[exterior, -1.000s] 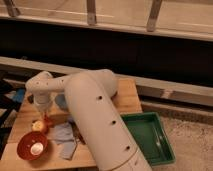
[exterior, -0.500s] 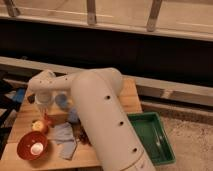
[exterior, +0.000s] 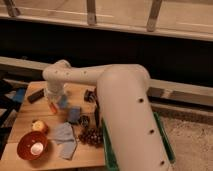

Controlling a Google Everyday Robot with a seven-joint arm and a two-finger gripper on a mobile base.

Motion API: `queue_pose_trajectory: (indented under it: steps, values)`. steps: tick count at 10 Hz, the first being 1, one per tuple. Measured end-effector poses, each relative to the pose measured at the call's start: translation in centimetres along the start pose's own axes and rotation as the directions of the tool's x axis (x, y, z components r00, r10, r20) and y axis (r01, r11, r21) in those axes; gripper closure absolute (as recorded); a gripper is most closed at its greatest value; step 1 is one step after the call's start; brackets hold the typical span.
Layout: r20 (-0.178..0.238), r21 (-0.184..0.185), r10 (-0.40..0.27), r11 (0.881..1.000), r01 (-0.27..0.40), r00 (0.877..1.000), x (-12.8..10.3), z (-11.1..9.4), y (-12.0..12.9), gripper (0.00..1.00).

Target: Place pepper in purple bowl

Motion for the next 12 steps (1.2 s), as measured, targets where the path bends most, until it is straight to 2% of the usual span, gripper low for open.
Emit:
queue_pose_trajectory:
  steps: [1,3,4,5,6,7,8,12]
  values:
    - [0.045,-0.032,0.037,0.999,-0.035,0.998,-0.8,-2.4,-2.5,1.00]
    - [0.102,-0.079,0.099,0.993,-0.091,0.990,-1.4,-5.8,-6.6,1.00]
    - [0.132,-0.106,0.142,0.986,-0.129,0.981,-1.1,-7.6,-9.1,1.00]
    - [0.159,-0.134,0.198,0.975,-0.177,0.967,-0.5,-9.5,-12.1,1.00]
    - [0.173,-0.150,0.233,0.967,-0.208,0.957,0.0,-10.5,-13.8,1.00]
    - [0.184,-0.172,0.287,0.951,-0.257,0.940,0.9,-11.5,-16.0,1.00]
    - [0.193,-0.187,0.322,0.939,-0.287,0.927,1.5,-12.2,-17.4,1.00]
    - [0.192,-0.191,0.325,0.938,-0.290,0.926,1.6,-12.2,-17.4,1.00]
